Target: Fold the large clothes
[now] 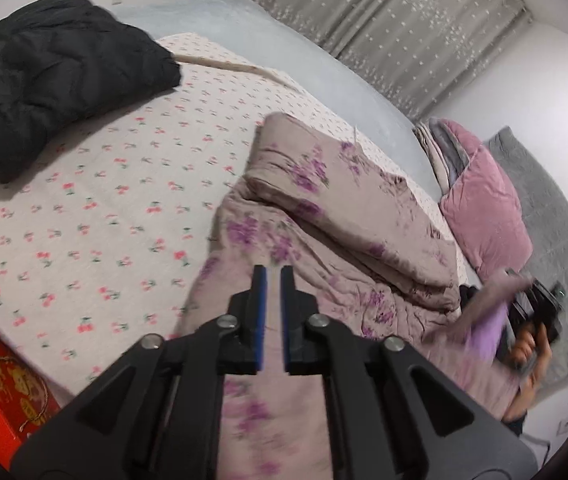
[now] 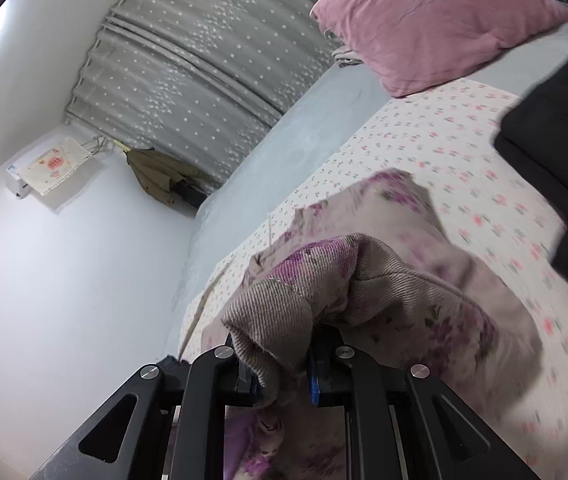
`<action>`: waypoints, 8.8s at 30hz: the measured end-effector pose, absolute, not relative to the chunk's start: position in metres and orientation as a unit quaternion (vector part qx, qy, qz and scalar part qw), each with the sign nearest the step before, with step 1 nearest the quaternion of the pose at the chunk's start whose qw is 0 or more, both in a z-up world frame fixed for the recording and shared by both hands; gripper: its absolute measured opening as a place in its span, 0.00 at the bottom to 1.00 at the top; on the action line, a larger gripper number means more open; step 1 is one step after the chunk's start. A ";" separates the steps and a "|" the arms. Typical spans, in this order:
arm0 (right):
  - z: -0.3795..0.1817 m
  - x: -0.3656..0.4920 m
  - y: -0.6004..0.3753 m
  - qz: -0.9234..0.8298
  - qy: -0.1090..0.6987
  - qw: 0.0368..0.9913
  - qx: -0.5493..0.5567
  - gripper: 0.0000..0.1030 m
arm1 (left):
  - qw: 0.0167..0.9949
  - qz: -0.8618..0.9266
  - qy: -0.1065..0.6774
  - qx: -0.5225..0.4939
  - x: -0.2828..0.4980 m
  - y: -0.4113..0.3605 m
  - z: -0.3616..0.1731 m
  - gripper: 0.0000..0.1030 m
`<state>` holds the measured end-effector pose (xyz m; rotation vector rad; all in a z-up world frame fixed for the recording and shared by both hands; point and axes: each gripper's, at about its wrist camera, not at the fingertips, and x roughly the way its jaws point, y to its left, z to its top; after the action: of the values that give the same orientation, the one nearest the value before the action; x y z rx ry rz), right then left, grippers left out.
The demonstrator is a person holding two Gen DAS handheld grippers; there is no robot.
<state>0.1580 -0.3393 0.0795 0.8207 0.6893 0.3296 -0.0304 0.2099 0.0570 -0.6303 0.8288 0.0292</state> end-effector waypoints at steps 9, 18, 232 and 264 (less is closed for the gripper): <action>0.005 0.302 -0.355 -0.024 0.415 0.798 0.437 0.18 | 0.888 0.035 0.369 -0.271 -0.035 0.225 0.091 0.48; 0.008 0.324 -0.352 0.030 0.455 0.796 0.397 0.47 | 0.904 -0.063 0.414 -0.087 0.008 0.138 0.065 0.67; -0.083 0.303 -0.388 0.106 0.422 0.813 0.386 0.56 | 0.819 0.013 0.443 -0.366 0.245 0.198 -0.062 0.49; 0.000 0.103 -0.334 0.091 0.378 0.893 0.226 0.22 | 0.848 0.010 0.428 -0.311 0.059 0.229 -0.011 0.35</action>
<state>0.1035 -0.3341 -0.0002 0.4695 0.7847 0.1883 0.0595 0.2289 -0.0106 -0.6564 0.9024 0.0221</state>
